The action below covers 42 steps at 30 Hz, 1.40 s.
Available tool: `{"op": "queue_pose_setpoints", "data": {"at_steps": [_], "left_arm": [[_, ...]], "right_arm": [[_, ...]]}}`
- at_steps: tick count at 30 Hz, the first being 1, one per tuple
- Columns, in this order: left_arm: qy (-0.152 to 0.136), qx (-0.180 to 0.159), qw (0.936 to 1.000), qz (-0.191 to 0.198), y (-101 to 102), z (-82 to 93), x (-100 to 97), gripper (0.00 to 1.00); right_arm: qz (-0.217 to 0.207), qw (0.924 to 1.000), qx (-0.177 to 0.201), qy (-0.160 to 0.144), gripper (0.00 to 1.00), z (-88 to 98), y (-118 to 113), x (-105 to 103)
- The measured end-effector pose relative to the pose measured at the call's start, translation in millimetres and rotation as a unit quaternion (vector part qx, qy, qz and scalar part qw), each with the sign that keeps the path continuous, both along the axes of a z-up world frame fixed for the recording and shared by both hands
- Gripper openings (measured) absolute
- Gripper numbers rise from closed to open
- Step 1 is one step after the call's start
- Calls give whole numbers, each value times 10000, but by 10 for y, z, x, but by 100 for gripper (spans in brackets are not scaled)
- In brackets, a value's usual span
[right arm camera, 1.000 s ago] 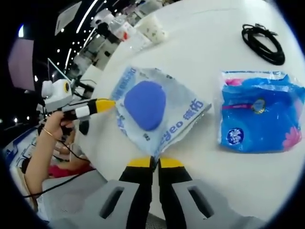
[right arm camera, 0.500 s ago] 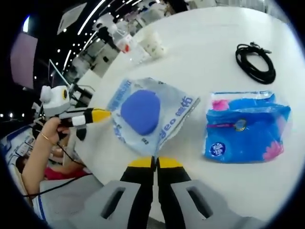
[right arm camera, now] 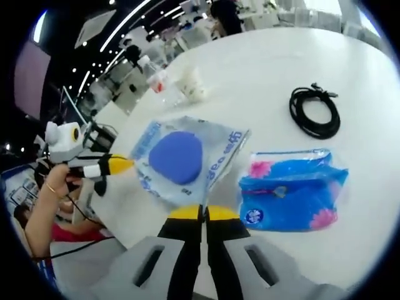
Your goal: Arrange the tabletop items into an orderly group along one side of the table until the central work area is clear of visible clutter.
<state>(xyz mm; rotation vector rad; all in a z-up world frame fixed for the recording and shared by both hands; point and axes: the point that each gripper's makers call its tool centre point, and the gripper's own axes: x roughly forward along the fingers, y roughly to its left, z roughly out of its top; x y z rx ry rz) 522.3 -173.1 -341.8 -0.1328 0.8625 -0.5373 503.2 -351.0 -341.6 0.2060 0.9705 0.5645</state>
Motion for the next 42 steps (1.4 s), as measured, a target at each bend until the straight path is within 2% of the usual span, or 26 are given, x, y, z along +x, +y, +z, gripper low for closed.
{"op": "queue_pose_setpoints", "data": {"at_steps": [11,25,39,42], "left_arm": [[-156,-210,9995,-174,-319,146,54,0],[-557,-369,9975,-240,-601,364,234,0],[-784,-565,9953,-90,-870,469,550,0],[-984,-464,9938,-211,-940,495,621,0]], "right_arm": [[-289,9990,-118,-308,1,177,-333,196],[-296,9959,-344,-780,1,418,-615,472],[-268,9914,-608,-1123,1,592,-874,866],[-290,9909,-631,-1156,1,609,-941,963]]}}
